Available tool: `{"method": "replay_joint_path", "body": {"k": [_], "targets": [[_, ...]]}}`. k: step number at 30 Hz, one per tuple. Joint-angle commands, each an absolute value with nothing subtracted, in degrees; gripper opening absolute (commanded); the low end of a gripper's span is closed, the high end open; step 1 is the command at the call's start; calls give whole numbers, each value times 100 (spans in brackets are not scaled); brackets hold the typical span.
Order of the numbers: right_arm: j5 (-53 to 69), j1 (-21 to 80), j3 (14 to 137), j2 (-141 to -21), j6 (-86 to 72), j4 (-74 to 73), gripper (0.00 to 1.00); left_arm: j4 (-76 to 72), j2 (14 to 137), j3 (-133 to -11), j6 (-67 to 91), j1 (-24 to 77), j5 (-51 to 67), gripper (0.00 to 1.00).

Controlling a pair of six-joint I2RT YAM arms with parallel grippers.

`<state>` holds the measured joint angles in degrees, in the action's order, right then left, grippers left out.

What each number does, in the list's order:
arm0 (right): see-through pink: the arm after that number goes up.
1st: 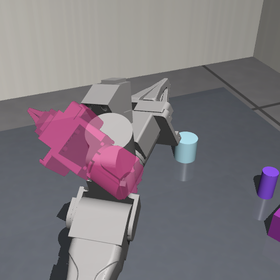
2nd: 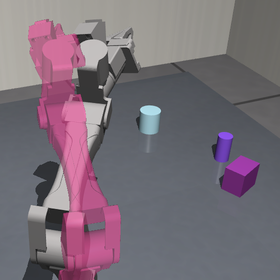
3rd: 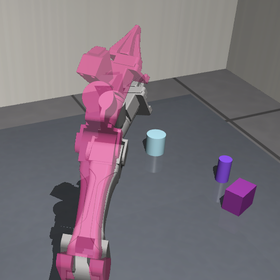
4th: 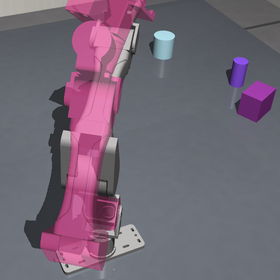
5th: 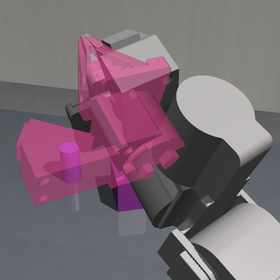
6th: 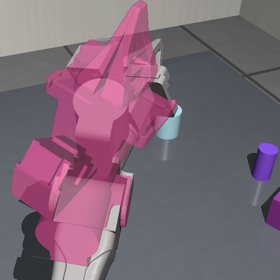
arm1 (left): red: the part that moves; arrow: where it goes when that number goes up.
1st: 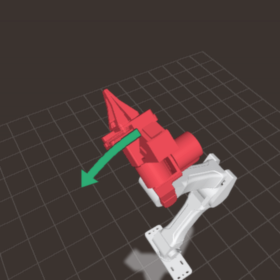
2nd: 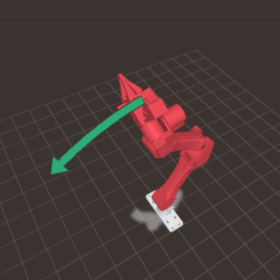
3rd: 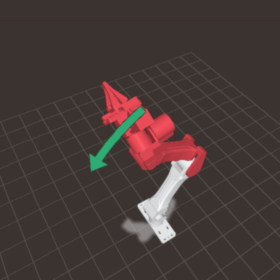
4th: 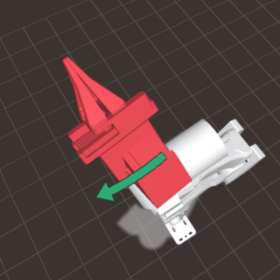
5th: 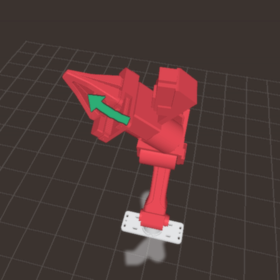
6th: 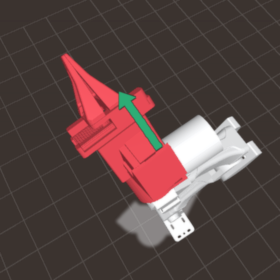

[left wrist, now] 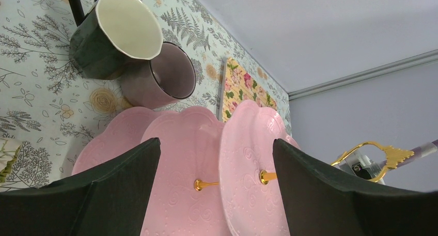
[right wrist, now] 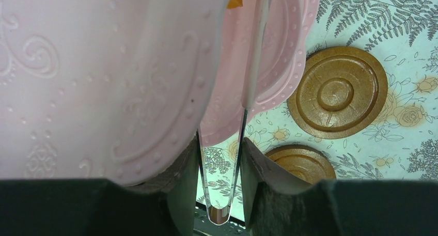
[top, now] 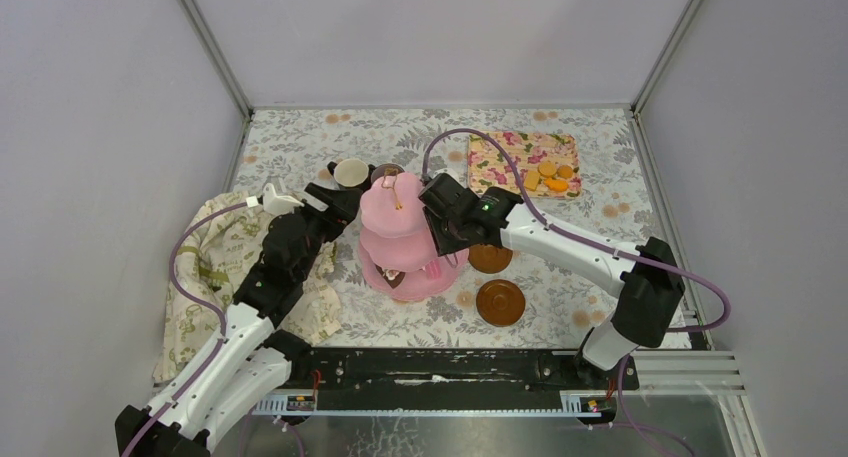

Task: Serve the afternoon tea
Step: Place the desert on the desert table.

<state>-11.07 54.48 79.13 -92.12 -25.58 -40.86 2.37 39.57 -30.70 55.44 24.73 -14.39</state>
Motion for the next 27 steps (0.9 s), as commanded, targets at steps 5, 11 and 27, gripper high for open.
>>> {"method": "replay_joint_path", "body": {"k": [5,11,27], "targets": [[-1245,5496,8132,-9248,-2584,-3882,26,2,3861,-3045,5581,2492,-1415,87],[-1259,5496,8081,-9228,-2597,-3880,30,4,3864,-3042,5598,2487,-1411,87],[-1316,5493,7780,-9042,-2664,-3798,37,45,3822,-3025,5634,2488,-1406,87]]}}
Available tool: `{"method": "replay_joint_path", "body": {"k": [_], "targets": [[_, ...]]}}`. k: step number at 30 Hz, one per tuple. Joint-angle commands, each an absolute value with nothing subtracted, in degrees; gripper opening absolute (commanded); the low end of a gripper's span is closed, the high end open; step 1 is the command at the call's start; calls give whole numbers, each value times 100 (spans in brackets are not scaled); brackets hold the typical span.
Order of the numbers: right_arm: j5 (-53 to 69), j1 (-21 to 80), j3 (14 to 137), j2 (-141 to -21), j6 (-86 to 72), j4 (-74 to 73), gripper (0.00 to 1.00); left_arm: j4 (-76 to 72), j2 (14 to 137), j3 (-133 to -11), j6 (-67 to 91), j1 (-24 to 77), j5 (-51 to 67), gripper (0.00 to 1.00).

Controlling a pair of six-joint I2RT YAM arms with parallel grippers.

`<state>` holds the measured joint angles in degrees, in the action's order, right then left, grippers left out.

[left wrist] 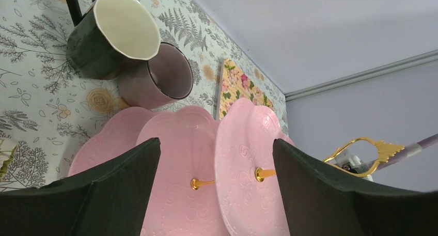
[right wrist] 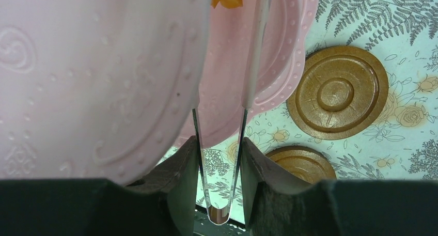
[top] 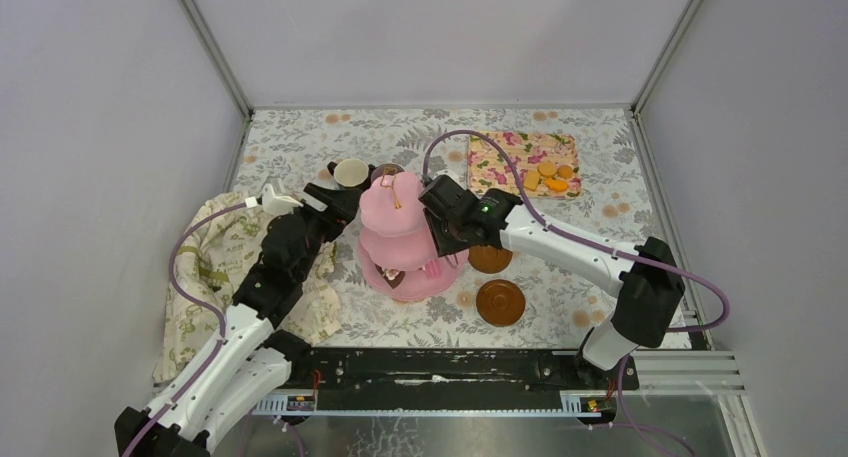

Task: Serve the afternoon tea
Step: Place the desert on the desert table.

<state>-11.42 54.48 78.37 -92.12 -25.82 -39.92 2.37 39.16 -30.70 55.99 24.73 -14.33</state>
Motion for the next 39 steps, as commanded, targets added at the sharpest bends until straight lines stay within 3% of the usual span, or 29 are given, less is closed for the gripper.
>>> {"method": "replay_joint_path", "body": {"k": [1,15,39], "targets": [[-1315,5500,7762,-9032,-2663,-3797,37,46,3822,-3017,5634,2487,-1398,87],[-1351,5494,7781,-8925,-2619,-3832,42,31,3929,-3092,5643,2500,-1362,87],[-1398,5494,7473,-8306,-2628,-3725,38,82,3980,-3160,5642,2491,-1394,87]]}}
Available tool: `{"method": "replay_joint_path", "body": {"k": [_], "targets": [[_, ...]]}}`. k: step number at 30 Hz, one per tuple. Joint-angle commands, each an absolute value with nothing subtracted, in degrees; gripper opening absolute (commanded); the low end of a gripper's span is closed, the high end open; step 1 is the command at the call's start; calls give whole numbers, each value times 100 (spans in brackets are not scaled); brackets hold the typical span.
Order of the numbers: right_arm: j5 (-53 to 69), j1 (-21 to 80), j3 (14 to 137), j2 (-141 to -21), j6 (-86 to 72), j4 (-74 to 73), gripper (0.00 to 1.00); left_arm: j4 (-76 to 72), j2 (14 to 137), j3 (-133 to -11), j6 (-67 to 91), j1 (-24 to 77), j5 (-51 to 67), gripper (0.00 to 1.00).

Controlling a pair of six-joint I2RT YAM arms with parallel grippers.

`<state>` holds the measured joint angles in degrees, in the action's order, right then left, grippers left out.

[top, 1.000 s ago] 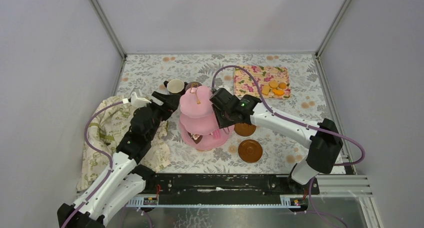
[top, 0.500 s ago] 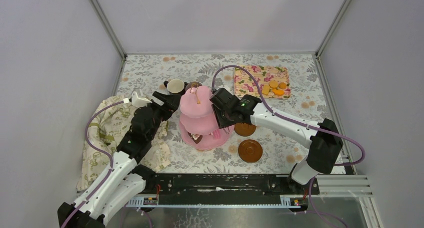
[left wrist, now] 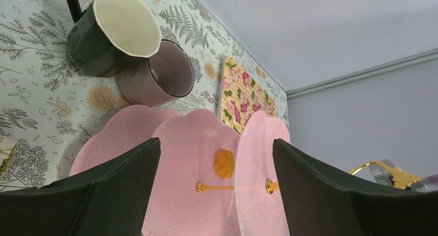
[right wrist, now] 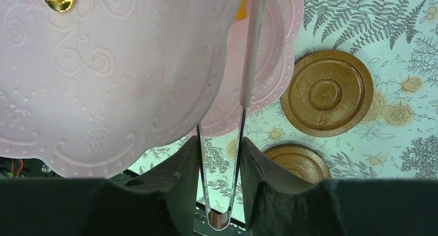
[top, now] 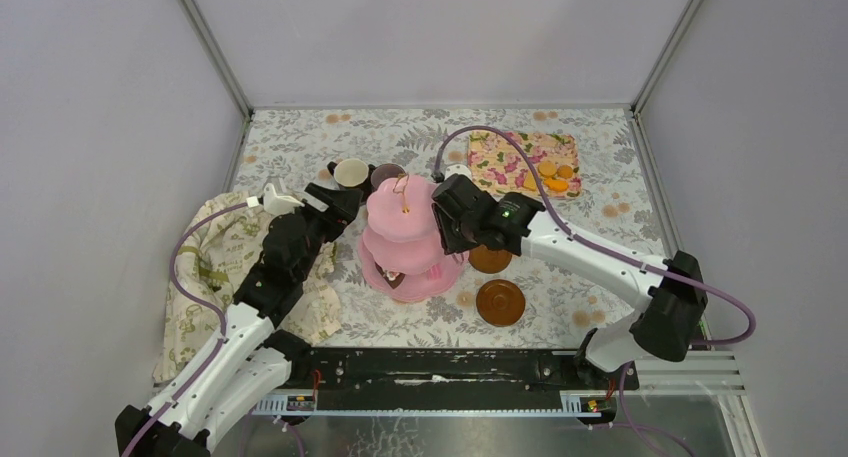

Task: Serve the afternoon tea
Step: Place the desert on the desert table.

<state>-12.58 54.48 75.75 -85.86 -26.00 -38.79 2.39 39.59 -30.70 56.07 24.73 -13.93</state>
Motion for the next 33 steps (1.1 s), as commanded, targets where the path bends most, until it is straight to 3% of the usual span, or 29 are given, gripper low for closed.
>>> {"method": "replay_joint_path", "body": {"k": [1,22,33], "targets": [[-1402,5493,7446,-8265,-2636,-3726,38,79,3988,-3162,5643,2488,-1393,87],[-1919,5367,6789,-7342,-2846,-4056,37,-86,4120,-3217,5376,2495,-1060,87],[-1691,4342,6472,-6979,-2566,-4117,37,-184,4272,-3308,5249,2496,-813,87]]}}
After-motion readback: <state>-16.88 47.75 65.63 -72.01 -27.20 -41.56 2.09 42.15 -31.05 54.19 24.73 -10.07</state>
